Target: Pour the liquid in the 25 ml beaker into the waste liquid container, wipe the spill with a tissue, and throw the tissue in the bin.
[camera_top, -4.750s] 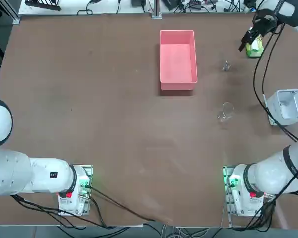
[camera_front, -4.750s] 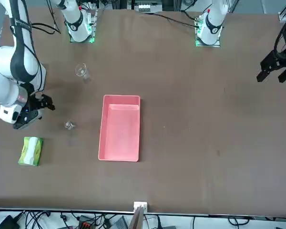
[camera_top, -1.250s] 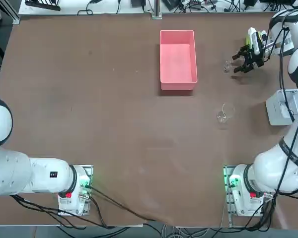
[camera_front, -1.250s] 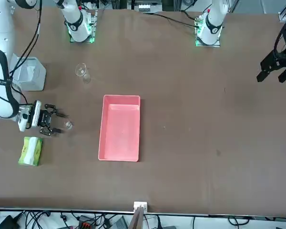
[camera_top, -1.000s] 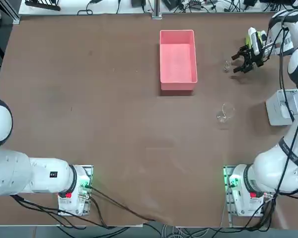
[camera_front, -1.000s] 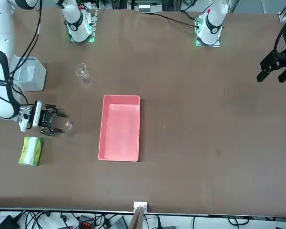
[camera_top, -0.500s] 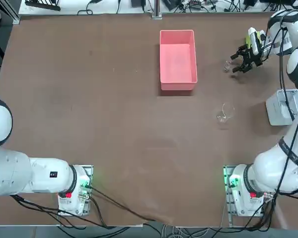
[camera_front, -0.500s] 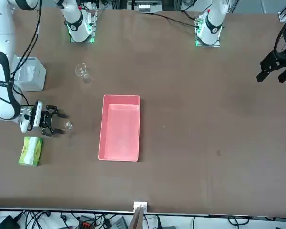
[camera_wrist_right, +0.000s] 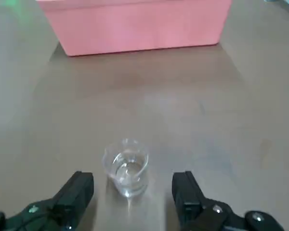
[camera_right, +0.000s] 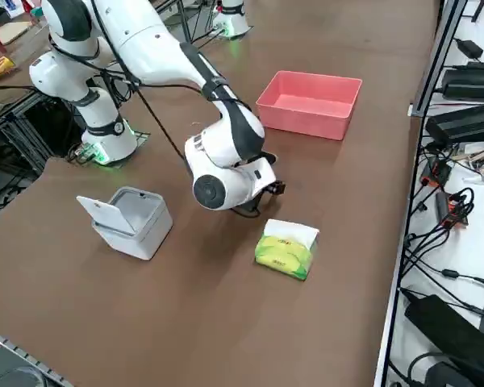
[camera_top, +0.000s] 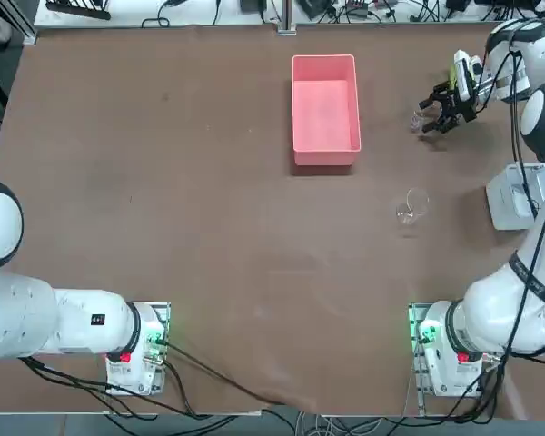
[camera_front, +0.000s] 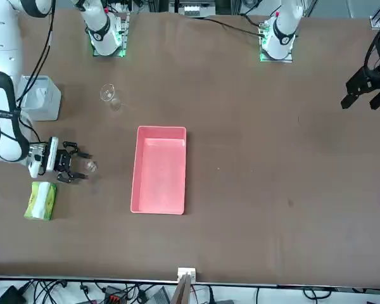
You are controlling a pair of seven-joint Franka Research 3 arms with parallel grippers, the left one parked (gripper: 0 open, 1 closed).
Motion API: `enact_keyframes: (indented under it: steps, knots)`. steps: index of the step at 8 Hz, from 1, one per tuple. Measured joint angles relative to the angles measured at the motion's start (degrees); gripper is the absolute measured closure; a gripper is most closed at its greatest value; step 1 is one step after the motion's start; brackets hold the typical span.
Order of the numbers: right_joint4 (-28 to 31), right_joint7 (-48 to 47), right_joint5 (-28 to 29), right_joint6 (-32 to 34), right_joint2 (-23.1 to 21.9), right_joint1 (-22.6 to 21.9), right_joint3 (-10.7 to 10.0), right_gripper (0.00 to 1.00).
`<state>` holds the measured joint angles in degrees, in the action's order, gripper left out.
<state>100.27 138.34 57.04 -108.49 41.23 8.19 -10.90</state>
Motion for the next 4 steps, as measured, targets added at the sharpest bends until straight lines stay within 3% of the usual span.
enact_keyframes:
  steps: [4]
  knots:
    - [-0.17, 0.01, 0.72, -0.02, 0.57, -1.05, 0.04, 0.0]
